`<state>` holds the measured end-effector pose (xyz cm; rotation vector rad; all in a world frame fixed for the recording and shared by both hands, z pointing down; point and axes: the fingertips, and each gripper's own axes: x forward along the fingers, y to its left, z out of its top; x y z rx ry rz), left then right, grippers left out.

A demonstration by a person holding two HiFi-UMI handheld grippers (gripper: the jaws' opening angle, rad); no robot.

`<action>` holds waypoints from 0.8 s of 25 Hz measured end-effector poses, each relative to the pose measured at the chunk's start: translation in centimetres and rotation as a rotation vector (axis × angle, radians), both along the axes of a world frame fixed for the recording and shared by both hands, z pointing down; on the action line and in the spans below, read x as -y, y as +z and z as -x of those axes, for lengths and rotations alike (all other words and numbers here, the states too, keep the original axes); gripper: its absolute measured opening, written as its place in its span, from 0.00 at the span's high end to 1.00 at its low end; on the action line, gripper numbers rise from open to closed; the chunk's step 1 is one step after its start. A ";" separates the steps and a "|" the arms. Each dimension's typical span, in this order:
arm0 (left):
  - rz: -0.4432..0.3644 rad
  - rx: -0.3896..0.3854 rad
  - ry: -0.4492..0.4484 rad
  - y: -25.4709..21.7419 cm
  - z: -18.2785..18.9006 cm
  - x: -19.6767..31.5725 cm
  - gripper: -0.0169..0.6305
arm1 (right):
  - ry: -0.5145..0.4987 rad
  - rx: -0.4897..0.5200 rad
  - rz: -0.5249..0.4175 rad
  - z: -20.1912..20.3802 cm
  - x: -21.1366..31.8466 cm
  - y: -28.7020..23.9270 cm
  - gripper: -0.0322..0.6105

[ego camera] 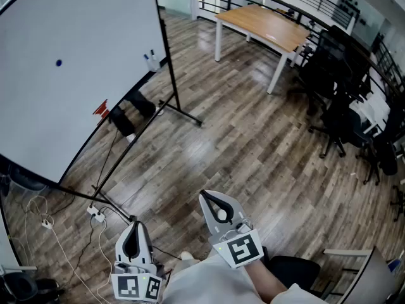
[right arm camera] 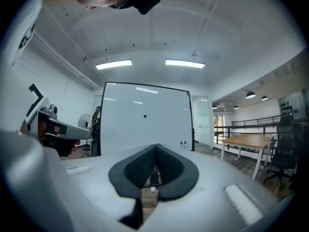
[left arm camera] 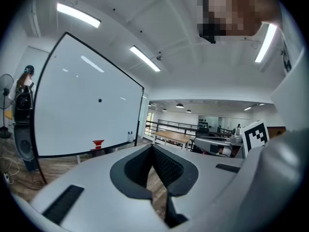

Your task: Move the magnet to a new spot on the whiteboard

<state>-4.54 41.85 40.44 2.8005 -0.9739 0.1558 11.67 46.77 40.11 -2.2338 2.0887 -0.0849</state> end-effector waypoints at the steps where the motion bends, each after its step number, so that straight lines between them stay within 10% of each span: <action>1: 0.011 -0.004 0.002 0.3 1.9 1.2 0.96 | 0.004 -0.024 0.012 1.9 0.8 0.4 0.95; 8: 0.013 -0.041 -0.014 0.7 10.1 5.3 0.96 | -0.052 -0.112 0.027 11.2 4.1 -0.1 0.95; 20: -0.041 -0.043 -0.036 -1.5 8.5 4.9 0.96 | -0.095 -0.063 -0.057 9.9 4.8 -1.4 0.95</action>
